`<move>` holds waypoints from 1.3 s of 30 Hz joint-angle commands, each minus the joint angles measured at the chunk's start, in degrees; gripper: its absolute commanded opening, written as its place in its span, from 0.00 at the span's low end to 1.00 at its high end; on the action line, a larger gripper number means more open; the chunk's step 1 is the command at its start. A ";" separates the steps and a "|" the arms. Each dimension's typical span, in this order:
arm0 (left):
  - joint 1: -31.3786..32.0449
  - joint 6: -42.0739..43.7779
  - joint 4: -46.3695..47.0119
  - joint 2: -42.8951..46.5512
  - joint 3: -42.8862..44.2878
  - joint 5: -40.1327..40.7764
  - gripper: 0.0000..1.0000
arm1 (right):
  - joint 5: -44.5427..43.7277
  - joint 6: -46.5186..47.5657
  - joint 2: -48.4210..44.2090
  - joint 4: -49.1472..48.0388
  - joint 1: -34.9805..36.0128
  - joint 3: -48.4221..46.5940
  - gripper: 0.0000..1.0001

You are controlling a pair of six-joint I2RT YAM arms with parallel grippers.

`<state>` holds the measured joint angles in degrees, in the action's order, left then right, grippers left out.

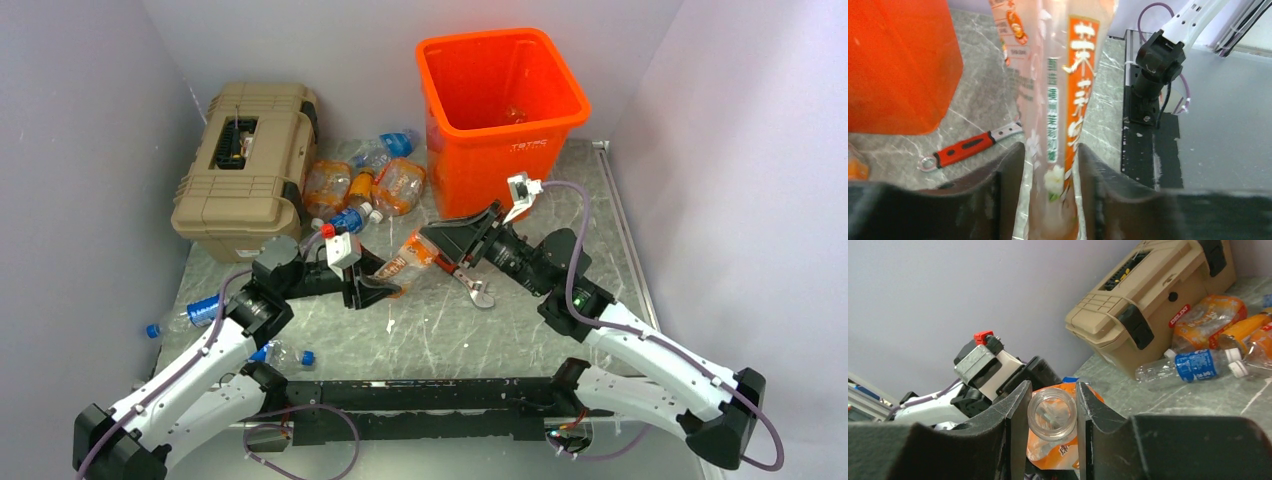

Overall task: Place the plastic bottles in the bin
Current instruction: Place the plastic bottle in the trash bin.

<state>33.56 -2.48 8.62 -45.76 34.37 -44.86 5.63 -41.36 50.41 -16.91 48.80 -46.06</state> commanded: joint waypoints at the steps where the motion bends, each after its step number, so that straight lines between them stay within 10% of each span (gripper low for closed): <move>1: 0.03 0.24 -2.17 -0.47 3.40 0.59 0.65 | -1.97 4.69 -2.00 1.53 -0.19 -3.38 0.00; 4: 0.07 0.01 -7.73 -1.64 6.41 1.40 0.99 | -3.15 6.38 -2.80 3.99 -0.19 -4.65 0.00; 19: 0.06 -1.61 -15.12 2.81 10.63 14.97 0.99 | -21.09 31.17 -0.03 34.37 -0.18 -43.64 0.00; 29: 0.07 -1.63 -14.79 6.91 9.11 35.00 0.99 | -44.90 54.68 12.34 8.13 -1.45 -46.83 0.00; 39: 0.05 -3.32 -15.43 8.63 8.69 44.72 1.00 | -31.55 36.30 29.75 11.19 -23.63 -61.33 0.00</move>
<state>33.58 -4.40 -7.68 -37.23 43.05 -5.78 -30.48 2.24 77.32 -5.28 30.15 -99.31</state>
